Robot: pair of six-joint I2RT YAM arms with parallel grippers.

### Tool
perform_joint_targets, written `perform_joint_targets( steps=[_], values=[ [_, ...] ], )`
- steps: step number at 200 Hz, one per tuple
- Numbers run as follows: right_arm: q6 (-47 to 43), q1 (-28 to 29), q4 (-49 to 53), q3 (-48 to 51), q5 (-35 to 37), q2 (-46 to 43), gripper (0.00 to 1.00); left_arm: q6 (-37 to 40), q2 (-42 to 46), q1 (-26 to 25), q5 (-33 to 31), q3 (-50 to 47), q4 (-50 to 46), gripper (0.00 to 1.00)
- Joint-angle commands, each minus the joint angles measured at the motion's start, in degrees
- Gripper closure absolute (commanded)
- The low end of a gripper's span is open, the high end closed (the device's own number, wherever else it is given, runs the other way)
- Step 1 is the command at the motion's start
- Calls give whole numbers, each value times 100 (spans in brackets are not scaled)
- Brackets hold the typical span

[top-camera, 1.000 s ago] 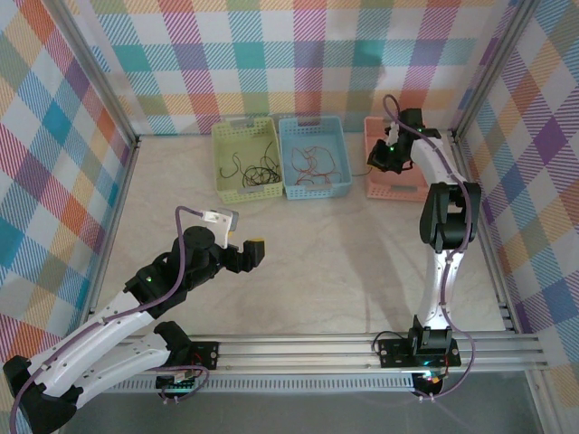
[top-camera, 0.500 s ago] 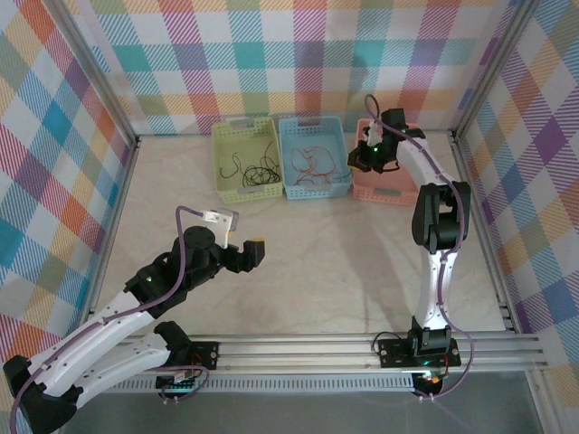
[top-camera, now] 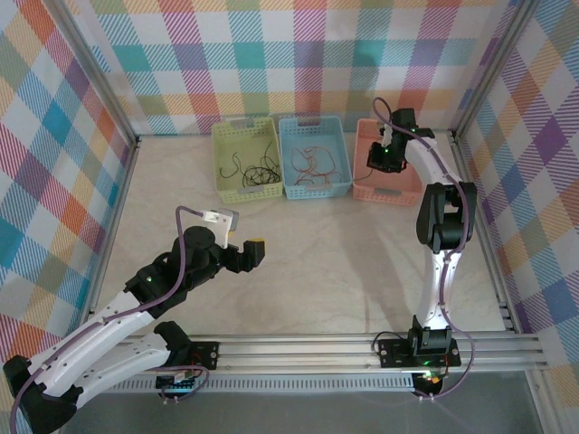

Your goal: Untangle the cables

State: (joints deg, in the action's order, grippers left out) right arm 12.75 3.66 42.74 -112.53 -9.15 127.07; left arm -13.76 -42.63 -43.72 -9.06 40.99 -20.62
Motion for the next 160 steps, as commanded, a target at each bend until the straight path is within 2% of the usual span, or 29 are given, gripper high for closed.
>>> perform_joint_targets(
  steps=[1, 30, 44, 51, 72, 89, 102, 123, 143, 160],
  values=[
    [-278, -20, 11, -52, 952, -171, 100, -39, 36, 51, 5, -83, 188, 7],
    [-406, -18, 85, -351, 1293, 183, 100, -26, 16, 50, -43, -58, 194, 7],
    [-440, -1, 210, -526, 1234, 365, 96, -38, -7, 49, -89, -56, 232, 7],
    [-449, 3, 249, -552, 1157, 404, 89, -36, -30, 49, -128, -50, 244, 7],
    [-330, 93, 246, -423, 1259, 282, 57, -66, -112, 57, -446, 8, 220, 7],
    [-338, 185, -83, 13, 1281, -164, 43, -125, -162, 57, -1017, 67, 147, 4],
    [-329, 255, -231, 323, 1334, -574, 37, -194, -167, 68, -1519, 92, 130, 0],
    [-136, 318, -485, 933, 1388, -1337, 33, -208, -214, 139, -2363, 128, 179, 0],
    [123, 323, -994, 1916, 1454, -2259, 29, -242, -373, 385, -3084, 94, 321, 0],
    [232, 321, -1490, 2848, 1609, -3021, 25, -250, -559, 685, -3348, 88, 341, 0]
  ],
)
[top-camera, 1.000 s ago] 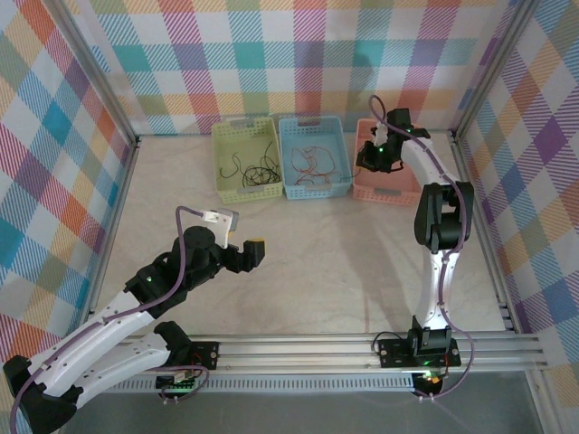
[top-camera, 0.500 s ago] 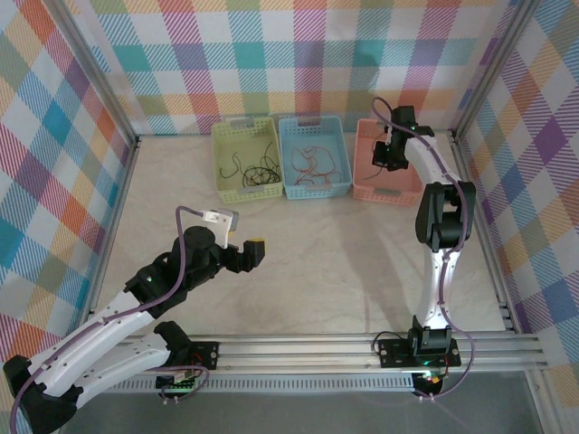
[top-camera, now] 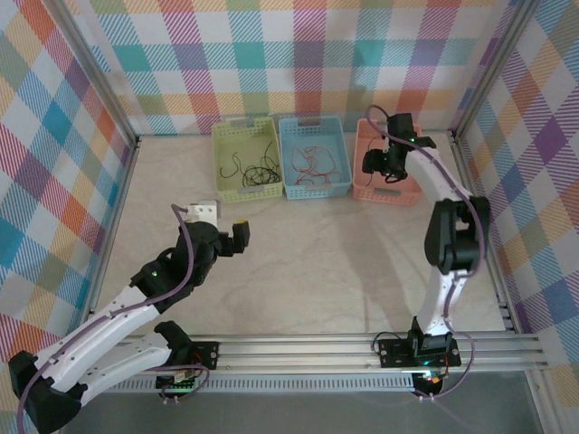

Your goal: Untangle the cables

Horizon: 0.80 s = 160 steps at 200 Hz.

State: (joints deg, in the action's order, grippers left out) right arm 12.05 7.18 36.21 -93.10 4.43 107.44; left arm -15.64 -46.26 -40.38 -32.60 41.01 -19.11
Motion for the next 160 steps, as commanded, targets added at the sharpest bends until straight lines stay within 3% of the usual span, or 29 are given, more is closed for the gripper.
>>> perform_joint_targets(
  steps=[1, 24, 45, 73, 100, 119, 160],
  values=[
    [304, -27, -866, 959, 260, -1098, 25, -58, -207, 375, -999, 80, 203, 0],
    [147, -35, -1522, 2223, 426, -2044, 22, 90, -298, 834, -1225, -186, 767, 0],
    [-43, -32, -2293, 3340, 457, -2785, 19, 919, -192, 1200, -827, -854, 2095, 0],
    [-399, -32, -3336, 4597, 539, -3428, 9, 1252, -438, 1845, -55, -1251, 2759, 0],
    [-739, -32, -4054, 5409, 520, -3586, 6, 1789, -1381, 2031, 421, -1321, 3322, 0],
    [-991, -33, -5248, 6162, 440, -3621, 5, 1965, -2008, 2169, 494, -1501, 4116, 0],
    [-1029, -88, -6640, 6606, 534, -2882, 3, 1963, -3233, 2865, 1120, -1766, 5643, 0]
  ],
)
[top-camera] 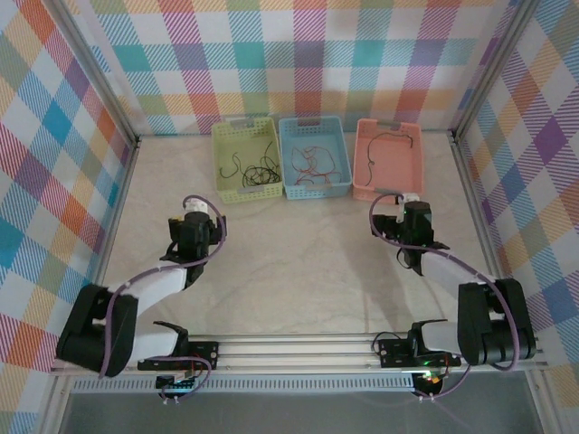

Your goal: Untangle the cables

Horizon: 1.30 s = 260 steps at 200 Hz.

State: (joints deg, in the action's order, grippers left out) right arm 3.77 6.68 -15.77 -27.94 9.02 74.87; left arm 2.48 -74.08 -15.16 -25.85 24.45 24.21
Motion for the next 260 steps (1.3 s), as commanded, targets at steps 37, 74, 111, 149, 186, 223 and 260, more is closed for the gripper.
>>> perform_joint_targets(
  steps=[37, 74, 111, 149, 186, 223, 260],
  values=[
    [-460, -88, -2809, 482, 306, 709, 5, 61, -869, 661, 995, 6, 1633, 1],
    [-190, -480, -3532, 559, -233, 1367, 4, 152, -1331, 729, 1368, 416, 1238, 3],
    [-194, -518, -3297, 494, -335, 1316, 0, 119, -1444, 790, 1499, 605, 975, 3],
    [-201, -522, -3311, 509, -339, 1306, 0, 16, -1486, 966, 1804, 704, 837, 5],
    [-201, -518, -3317, 527, -348, 1293, 0, 51, -1378, 1040, 2107, 314, 1449, 8],
    [-201, -517, -3313, 527, -348, 1293, 0, -68, -1563, 1210, 2359, 16, 2112, 0],
    [-201, -519, -3323, 527, -346, 1293, 0, -65, -1566, 1216, 2356, 12, 2109, 0]
  ],
)
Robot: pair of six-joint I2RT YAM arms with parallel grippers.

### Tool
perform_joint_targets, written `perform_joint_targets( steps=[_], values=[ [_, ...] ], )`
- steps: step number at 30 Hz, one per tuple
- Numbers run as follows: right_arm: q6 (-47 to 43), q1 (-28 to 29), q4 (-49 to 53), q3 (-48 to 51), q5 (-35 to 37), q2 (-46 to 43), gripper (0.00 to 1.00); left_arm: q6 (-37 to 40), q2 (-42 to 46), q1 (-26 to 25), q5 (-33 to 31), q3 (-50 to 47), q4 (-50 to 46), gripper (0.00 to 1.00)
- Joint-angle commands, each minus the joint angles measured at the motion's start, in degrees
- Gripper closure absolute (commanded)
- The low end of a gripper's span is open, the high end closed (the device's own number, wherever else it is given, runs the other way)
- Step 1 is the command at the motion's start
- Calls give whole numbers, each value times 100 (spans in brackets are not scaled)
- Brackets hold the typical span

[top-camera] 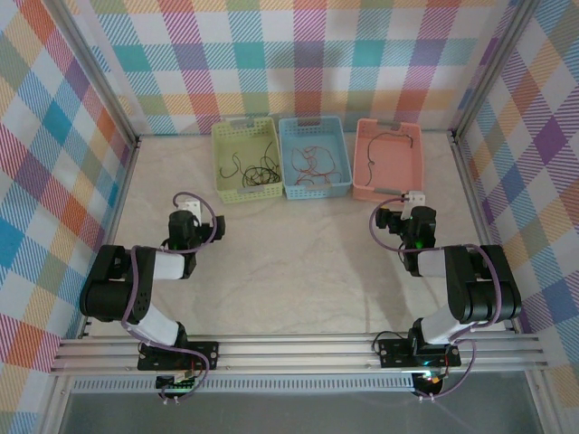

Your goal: Untangle the cables

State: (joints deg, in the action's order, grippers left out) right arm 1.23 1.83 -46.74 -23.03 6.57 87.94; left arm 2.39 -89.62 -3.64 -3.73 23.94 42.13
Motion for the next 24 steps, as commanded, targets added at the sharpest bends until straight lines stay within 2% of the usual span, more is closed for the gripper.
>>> perform_joint_targets(
  steps=[1, 24],
  values=[
    [52, -34, -228, 35, -102, -19, 0, -55, -11, 65, 144, 60, 311, 0],
    [34, -37, -193, 15, -182, -14, 0, -47, 5, 55, 126, 44, 340, 0]
  ],
)
